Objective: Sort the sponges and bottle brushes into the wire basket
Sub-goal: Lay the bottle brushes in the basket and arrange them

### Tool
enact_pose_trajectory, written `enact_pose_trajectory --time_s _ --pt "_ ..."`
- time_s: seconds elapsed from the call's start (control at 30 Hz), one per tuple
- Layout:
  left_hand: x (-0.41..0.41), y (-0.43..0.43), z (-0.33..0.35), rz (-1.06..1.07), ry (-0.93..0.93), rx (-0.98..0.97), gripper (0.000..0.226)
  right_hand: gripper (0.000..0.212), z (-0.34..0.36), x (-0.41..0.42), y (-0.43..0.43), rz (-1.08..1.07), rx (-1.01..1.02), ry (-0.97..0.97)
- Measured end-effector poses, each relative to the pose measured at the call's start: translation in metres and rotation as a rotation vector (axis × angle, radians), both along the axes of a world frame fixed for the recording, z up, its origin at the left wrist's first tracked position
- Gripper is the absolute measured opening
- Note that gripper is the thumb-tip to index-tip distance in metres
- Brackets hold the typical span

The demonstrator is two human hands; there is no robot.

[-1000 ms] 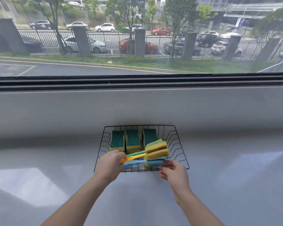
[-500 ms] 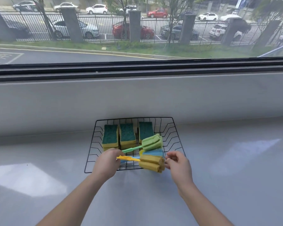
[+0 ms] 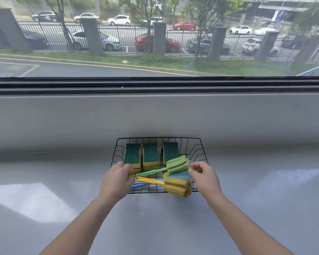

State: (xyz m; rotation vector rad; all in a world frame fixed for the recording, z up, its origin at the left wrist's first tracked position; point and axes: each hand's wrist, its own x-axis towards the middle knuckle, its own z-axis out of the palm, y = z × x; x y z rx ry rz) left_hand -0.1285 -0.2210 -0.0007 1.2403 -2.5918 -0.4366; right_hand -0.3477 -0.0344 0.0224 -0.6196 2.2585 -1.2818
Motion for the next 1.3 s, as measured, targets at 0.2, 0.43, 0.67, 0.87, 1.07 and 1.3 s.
enact_pose_trajectory --time_s 0.2,0.43,0.67,0.87,1.07,1.3 --pt "-0.005 -0.019 0.002 0.033 -0.011 0.033 0.040 0.017 0.014 -0.024 -0.037 0.131 0.075 0.207" --pt "-0.022 -0.048 -0.003 0.011 -0.114 -0.062 0.060 0.037 0.011 -0.057 -0.101 0.287 0.351 0.306" --pt "-0.030 -0.074 -0.023 -0.005 -0.128 -0.087 0.070 0.065 -0.011 -0.086 -0.141 0.381 0.574 0.084" --pt "-0.024 -0.079 -0.039 -0.021 -0.076 -0.028 0.074 0.073 -0.024 -0.092 -0.143 0.356 0.504 -0.207" --pt "-0.023 -0.080 -0.046 -0.015 0.005 -0.007 0.075 0.072 -0.032 -0.087 -0.147 0.407 0.431 -0.196" --pt "-0.025 -0.078 -0.043 -0.006 -0.064 -0.063 0.081 0.075 -0.031 -0.085 -0.154 0.478 0.471 -0.114"
